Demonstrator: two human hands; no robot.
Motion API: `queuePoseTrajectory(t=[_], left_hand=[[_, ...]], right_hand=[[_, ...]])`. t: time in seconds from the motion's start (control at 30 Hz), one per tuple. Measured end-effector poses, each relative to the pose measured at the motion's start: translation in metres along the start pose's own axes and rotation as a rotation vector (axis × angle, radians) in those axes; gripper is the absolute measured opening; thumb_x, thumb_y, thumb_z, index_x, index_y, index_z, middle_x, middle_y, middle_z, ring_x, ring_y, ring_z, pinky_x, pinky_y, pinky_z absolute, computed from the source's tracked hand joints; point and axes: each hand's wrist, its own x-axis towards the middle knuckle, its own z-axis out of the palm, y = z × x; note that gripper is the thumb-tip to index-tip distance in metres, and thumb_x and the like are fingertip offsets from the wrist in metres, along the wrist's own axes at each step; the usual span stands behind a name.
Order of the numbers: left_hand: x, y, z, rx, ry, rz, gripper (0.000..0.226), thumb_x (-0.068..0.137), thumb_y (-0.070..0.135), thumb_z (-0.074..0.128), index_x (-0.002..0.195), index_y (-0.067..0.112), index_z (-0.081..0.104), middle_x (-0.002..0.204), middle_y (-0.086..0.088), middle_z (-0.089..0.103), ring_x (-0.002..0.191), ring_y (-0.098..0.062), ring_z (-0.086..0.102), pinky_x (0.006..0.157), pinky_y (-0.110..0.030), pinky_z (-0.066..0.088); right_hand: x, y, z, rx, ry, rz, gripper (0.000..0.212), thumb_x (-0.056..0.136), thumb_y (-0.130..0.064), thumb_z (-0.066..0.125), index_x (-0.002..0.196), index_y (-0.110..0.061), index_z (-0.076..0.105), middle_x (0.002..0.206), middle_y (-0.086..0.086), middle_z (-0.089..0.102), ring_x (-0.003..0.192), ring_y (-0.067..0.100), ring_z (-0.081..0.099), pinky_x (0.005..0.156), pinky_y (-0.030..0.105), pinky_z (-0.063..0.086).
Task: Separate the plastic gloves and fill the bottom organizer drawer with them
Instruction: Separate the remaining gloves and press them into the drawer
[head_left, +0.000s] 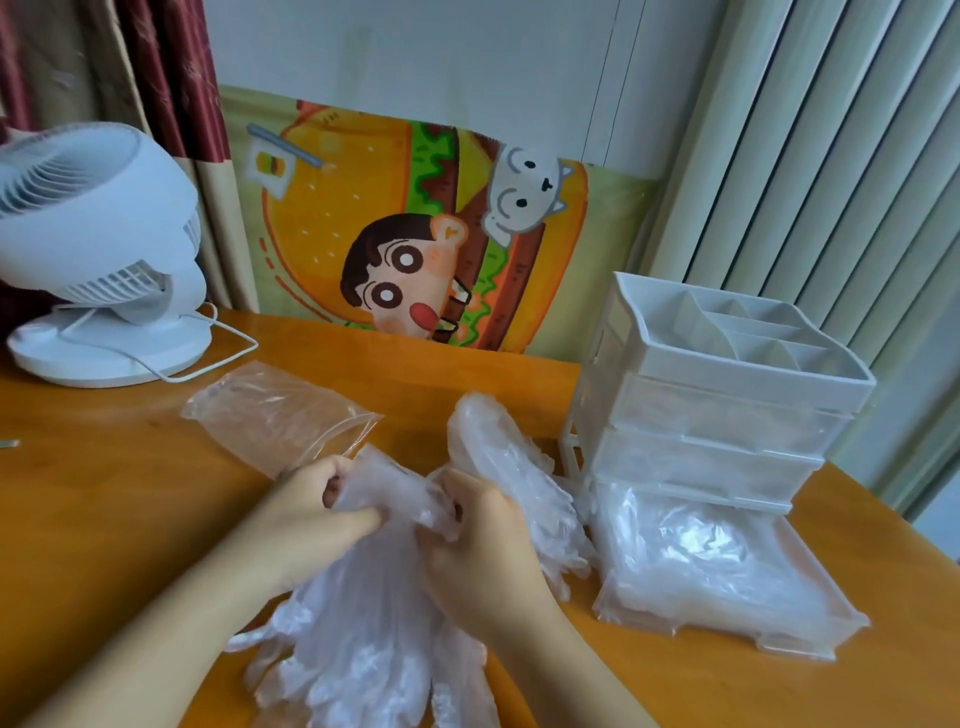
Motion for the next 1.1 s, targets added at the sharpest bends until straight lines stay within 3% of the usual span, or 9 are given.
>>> queuePoseTrajectory(t=[0.17,0.23,0.37,0.47,0.6,0.77,0.87,1.0,1.1], left_hand=[[-0.011,0.016,-0.005,-0.218,-0.035,0.09,0.004,0.09,0.03,0.078,0.087,0.029,0.08,0.084,-0.006,0.078,0.08,-0.019,0.074,0.072,-0.035,0.052],[-0.015,0.021,-0.004,-0.265,-0.02,0.14,0.01,0.093,0.019,0.075,0.085,0.023,0.081,0.082,-0.006,0.079,0.076,-0.017,0.075,0.072,-0.032,0.054],[-0.023,0.029,0.0,-0.256,0.059,0.176,0.025,0.094,0.005,0.07,0.072,0.016,0.074,0.055,0.008,0.068,0.048,0.002,0.061,0.046,-0.009,0.041],[-0.026,0.035,-0.004,-0.272,0.081,0.169,0.018,0.095,0.006,0.069,0.078,0.012,0.069,0.051,0.012,0.066,0.045,0.001,0.061,0.043,-0.009,0.041],[-0.036,0.051,0.0,-0.305,0.066,0.149,0.041,0.095,-0.002,0.065,0.059,0.013,0.051,0.034,0.013,0.046,0.032,0.003,0.048,0.038,-0.007,0.036],[-0.031,0.041,-0.006,-0.286,0.081,0.185,0.032,0.093,0.006,0.071,0.063,0.016,0.067,0.05,0.011,0.065,0.044,0.002,0.059,0.041,-0.019,0.043],[-0.031,0.037,-0.008,-0.292,0.083,0.181,0.017,0.094,0.009,0.071,0.078,0.01,0.075,0.062,-0.002,0.073,0.052,-0.006,0.066,0.05,-0.019,0.046],[-0.033,0.041,-0.008,-0.386,-0.016,0.104,0.01,0.095,0.022,0.07,0.101,0.02,0.078,0.096,0.003,0.081,0.087,-0.01,0.077,0.078,-0.031,0.052],[-0.03,0.037,-0.008,-0.337,-0.009,0.04,0.022,0.091,0.037,0.075,0.091,0.016,0.08,0.09,-0.006,0.08,0.086,-0.024,0.077,0.079,-0.036,0.053]], right_hand=[[-0.004,-0.006,-0.011,0.312,0.018,0.023,0.009,0.09,-0.017,0.062,0.096,-0.022,0.066,0.089,-0.002,0.072,0.088,0.02,0.069,0.076,0.051,0.059],[-0.006,-0.008,-0.015,0.413,0.016,0.026,0.008,0.09,-0.017,0.067,0.095,-0.024,0.064,0.087,-0.006,0.073,0.08,0.014,0.071,0.074,0.047,0.061],[-0.007,-0.011,-0.022,0.521,0.109,0.076,0.021,0.092,-0.027,0.074,0.092,-0.013,0.058,0.077,0.001,0.065,0.07,0.021,0.061,0.067,0.041,0.054],[-0.003,-0.008,-0.026,0.606,0.172,0.118,0.023,0.095,-0.014,0.072,0.091,-0.004,0.052,0.071,0.01,0.051,0.064,0.016,0.044,0.058,0.032,0.04],[-0.002,-0.005,-0.027,0.63,0.186,0.132,0.016,0.096,-0.006,0.07,0.09,-0.005,0.055,0.068,0.003,0.051,0.061,0.014,0.041,0.054,0.027,0.036],[0.0,0.0,-0.026,0.577,0.213,0.132,0.017,0.098,-0.019,0.067,0.082,-0.022,0.059,0.066,0.0,0.053,0.06,0.014,0.045,0.055,0.031,0.037],[0.0,0.001,-0.027,0.513,0.221,0.126,0.021,0.098,-0.023,0.067,0.079,-0.02,0.059,0.064,-0.007,0.051,0.06,0.01,0.044,0.057,0.029,0.037],[-0.001,0.0,-0.026,0.538,0.225,0.156,0.018,0.098,-0.021,0.066,0.082,-0.015,0.059,0.063,-0.002,0.052,0.059,0.014,0.043,0.058,0.034,0.036],[-0.003,-0.003,-0.026,0.592,0.207,0.166,0.018,0.099,-0.02,0.065,0.084,-0.01,0.06,0.063,0.003,0.051,0.059,0.017,0.042,0.057,0.037,0.033]])
